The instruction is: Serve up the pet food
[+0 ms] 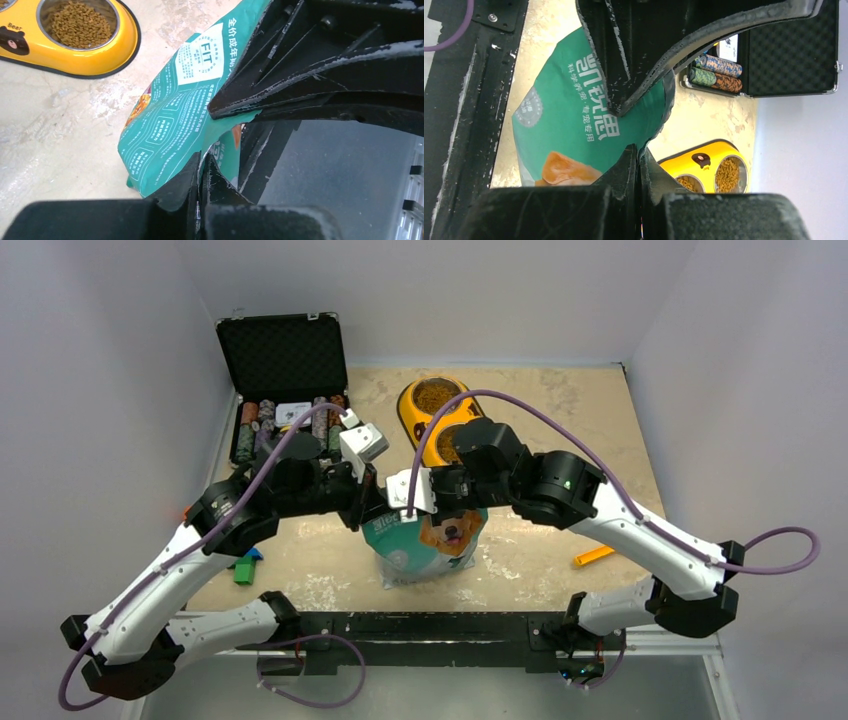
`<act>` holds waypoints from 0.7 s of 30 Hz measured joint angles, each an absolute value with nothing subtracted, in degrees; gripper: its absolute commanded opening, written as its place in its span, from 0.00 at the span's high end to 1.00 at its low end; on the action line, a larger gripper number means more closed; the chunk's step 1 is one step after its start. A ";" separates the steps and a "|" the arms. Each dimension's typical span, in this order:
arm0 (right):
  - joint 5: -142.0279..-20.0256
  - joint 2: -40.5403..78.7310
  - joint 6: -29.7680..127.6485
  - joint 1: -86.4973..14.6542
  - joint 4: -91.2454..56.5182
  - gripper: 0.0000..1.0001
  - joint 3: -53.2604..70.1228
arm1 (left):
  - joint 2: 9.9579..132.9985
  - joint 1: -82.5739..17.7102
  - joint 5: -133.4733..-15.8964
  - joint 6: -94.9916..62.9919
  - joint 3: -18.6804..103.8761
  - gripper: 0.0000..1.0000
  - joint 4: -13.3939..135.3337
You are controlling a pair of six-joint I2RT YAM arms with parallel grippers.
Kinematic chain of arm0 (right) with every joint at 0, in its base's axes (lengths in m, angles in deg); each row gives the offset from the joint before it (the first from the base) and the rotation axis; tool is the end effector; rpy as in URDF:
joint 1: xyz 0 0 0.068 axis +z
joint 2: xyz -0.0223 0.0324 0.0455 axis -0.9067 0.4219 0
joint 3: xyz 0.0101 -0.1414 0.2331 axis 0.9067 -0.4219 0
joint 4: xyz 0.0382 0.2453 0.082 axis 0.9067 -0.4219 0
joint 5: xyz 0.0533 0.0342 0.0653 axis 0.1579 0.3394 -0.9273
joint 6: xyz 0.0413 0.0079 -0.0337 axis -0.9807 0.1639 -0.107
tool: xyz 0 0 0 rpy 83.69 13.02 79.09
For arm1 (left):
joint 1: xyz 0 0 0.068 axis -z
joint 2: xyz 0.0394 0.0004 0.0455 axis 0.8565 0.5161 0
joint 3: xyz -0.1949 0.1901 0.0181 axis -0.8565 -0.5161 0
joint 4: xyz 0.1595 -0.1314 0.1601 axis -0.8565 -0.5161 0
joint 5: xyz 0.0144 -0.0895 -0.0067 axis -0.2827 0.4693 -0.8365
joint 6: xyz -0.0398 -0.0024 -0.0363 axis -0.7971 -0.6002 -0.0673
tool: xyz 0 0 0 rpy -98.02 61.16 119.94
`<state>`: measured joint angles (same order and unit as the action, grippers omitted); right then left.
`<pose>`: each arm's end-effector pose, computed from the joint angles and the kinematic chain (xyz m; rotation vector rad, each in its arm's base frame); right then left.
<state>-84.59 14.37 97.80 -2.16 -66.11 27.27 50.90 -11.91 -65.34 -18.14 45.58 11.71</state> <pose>0.1147 0.2392 0.4468 -1.7607 1.2044 0.4224 0.1102 -0.1339 0.4219 0.8119 2.0003 -0.9552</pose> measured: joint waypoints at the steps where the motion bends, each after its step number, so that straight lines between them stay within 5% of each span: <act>1: -84.65 14.33 97.82 -2.16 -66.33 0.77 27.27 | 51.05 -11.91 -65.60 -18.18 45.61 1.00 11.60; 3: -84.85 14.07 98.02 -2.22 -66.09 0.64 26.99 | 51.32 -11.86 -66.37 -17.55 46.02 1.00 11.38; 6: -84.54 11.01 98.23 -2.48 -63.20 0.60 22.18 | 51.12 -11.60 -66.98 -16.80 46.09 1.00 11.40; 7: -84.33 9.50 98.41 -2.48 -62.33 0.67 19.80 | 51.08 -11.53 -66.94 -16.67 46.09 1.00 11.53; 9: -83.71 7.46 98.85 -2.46 -61.00 1.00 16.72 | 51.03 -11.49 -66.61 -16.17 46.09 1.00 11.86; 17: -81.00 8.73 98.39 -2.77 -59.86 1.00 17.70 | 50.09 -11.36 -67.22 -13.59 45.80 1.00 11.58; 21: -83.98 8.45 96.42 -5.41 -59.53 0.82 17.68 | 49.59 -11.27 -67.39 -12.26 45.41 1.00 12.23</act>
<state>-83.98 8.45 96.42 -5.41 -59.53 17.68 49.59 -11.27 -67.39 -12.26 45.41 12.23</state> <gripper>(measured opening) 0.085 0.029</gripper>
